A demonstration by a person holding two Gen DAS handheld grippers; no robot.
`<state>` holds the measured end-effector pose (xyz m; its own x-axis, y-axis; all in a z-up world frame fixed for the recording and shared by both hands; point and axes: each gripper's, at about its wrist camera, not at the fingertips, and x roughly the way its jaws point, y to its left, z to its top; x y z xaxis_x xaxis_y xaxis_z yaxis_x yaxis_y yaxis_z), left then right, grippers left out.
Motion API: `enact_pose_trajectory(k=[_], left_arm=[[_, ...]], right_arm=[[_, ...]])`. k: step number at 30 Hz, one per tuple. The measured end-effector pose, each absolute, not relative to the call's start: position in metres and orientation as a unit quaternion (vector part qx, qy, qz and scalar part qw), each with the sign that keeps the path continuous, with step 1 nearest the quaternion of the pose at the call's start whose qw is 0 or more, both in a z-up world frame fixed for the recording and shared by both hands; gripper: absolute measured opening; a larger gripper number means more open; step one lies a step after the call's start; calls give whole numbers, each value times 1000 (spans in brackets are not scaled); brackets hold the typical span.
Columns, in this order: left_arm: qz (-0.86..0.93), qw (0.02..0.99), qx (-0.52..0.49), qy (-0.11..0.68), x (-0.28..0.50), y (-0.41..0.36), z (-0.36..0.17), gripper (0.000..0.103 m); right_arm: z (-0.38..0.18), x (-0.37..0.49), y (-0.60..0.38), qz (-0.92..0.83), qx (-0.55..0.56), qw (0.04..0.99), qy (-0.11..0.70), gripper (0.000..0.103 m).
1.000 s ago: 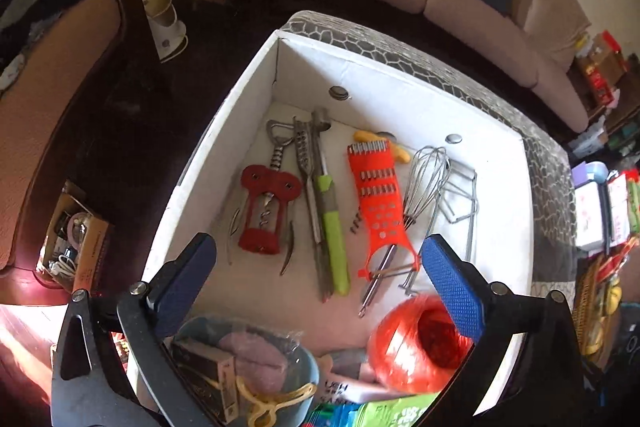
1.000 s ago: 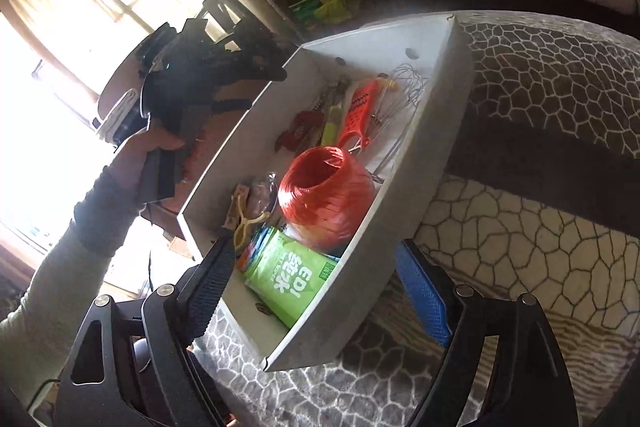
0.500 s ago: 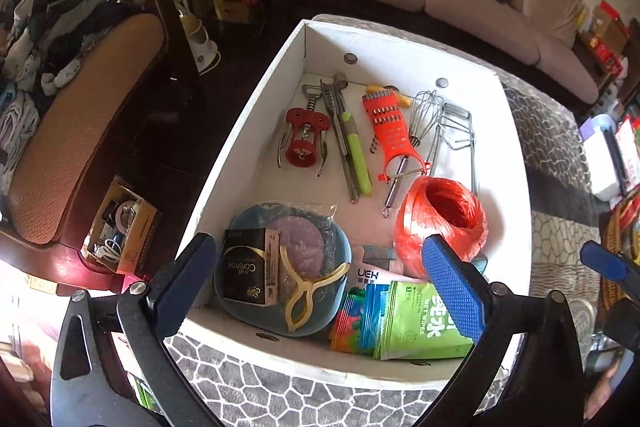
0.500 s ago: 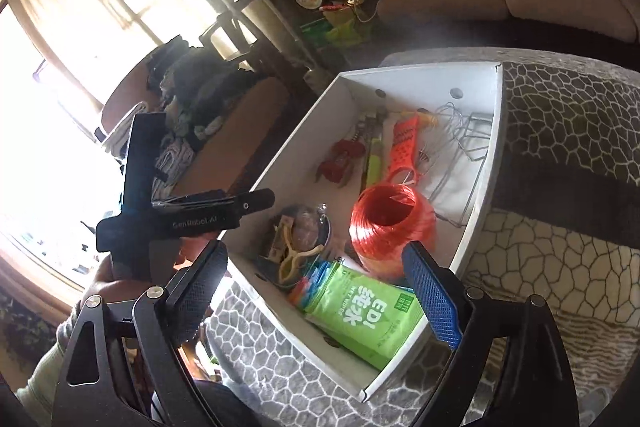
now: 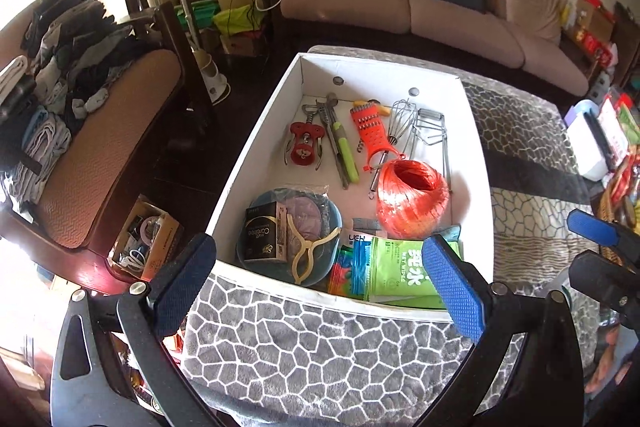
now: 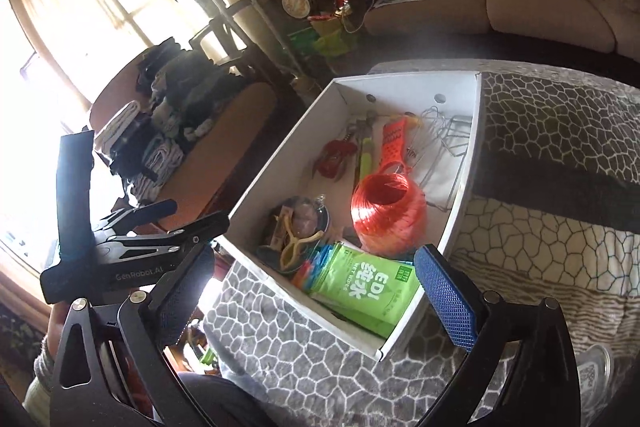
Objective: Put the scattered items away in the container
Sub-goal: 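Move the right tool toward the glass jar on the table, then close the right gripper around the glass jar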
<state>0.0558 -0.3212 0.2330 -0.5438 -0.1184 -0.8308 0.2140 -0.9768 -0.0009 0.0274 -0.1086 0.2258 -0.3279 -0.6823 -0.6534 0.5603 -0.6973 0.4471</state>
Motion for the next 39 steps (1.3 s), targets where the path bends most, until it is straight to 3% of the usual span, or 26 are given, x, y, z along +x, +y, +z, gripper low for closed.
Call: enact_pose_trajectory(k=[13,20,26,30,39], left_arm=[[-889,49,455,24,103,-233,235,103],[-879,-62,467,68,108,-162,213,103],[-848,-161,496,97,105,-86,162,103],[-824,-189,530,66,99,-38,110,103],[-808,-192,553,68,82,11,36,103]], right_arm=[[231,76,-46,-858,408,312,0,103],[214,82,30,-863,413,291,-13,103],[174,62,130,-858,437,258,-83,103],[132,54,171,-845,458,245,-127,103],[79,35,164,-809,497,281,-140,103]])
